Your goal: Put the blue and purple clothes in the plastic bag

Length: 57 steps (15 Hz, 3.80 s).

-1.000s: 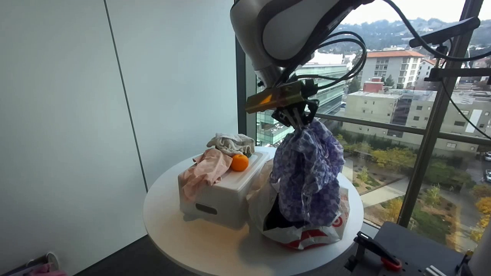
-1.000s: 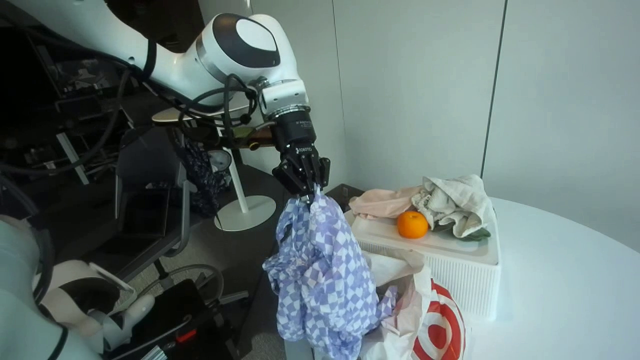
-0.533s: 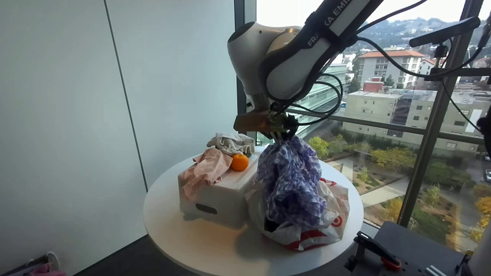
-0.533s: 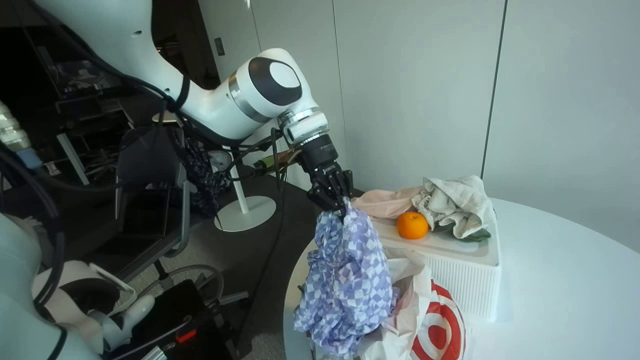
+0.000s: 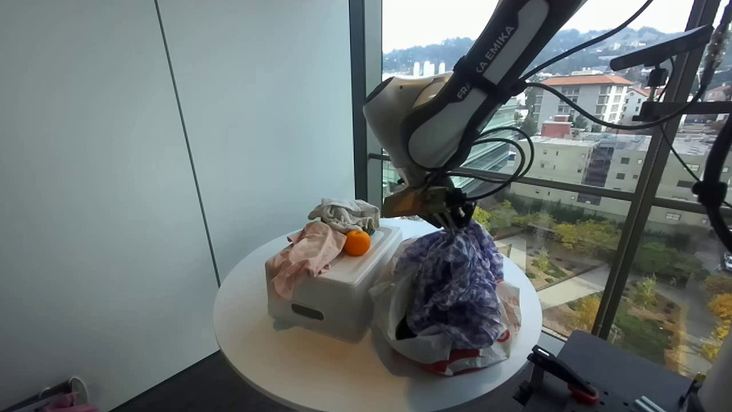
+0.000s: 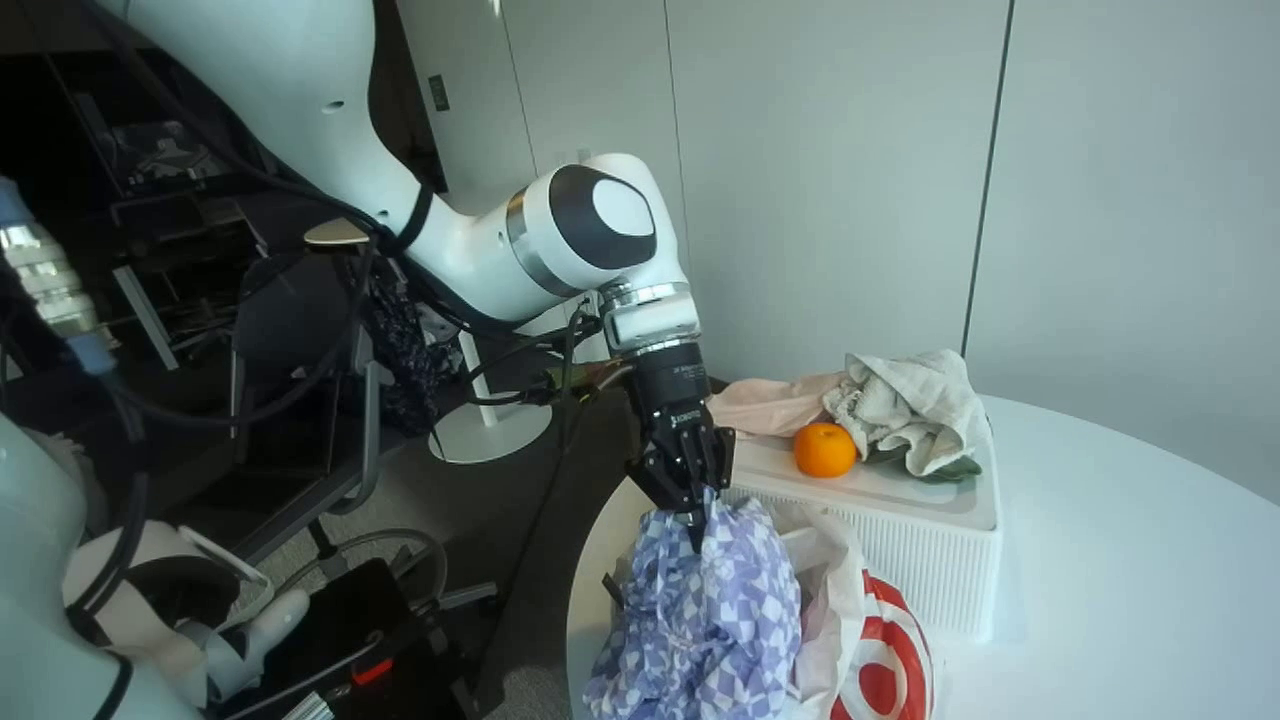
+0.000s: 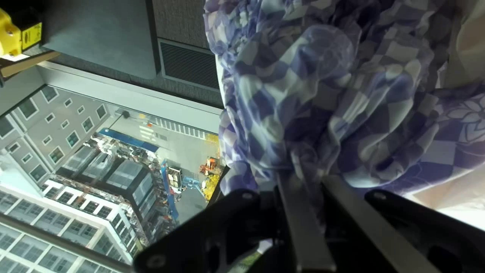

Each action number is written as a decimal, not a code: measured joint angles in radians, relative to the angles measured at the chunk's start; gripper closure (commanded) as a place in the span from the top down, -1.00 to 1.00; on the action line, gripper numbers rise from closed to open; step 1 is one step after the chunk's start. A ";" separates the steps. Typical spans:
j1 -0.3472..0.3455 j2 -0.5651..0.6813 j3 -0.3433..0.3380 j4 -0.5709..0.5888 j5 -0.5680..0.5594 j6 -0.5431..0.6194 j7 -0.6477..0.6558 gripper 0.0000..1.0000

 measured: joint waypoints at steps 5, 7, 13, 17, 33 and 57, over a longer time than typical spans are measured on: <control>0.009 0.031 0.003 0.010 0.128 -0.115 -0.135 -0.95; 0.020 0.063 0.005 0.023 0.158 -0.168 -0.171 -0.95; 0.025 0.096 -0.016 0.084 0.160 -0.233 -0.168 -0.95; 0.033 0.138 -0.013 0.094 0.161 -0.163 -0.163 -0.95; 0.100 0.503 -0.188 0.196 -0.168 0.339 0.280 -0.95; 0.209 0.390 -0.120 0.502 0.115 -0.480 0.156 1.00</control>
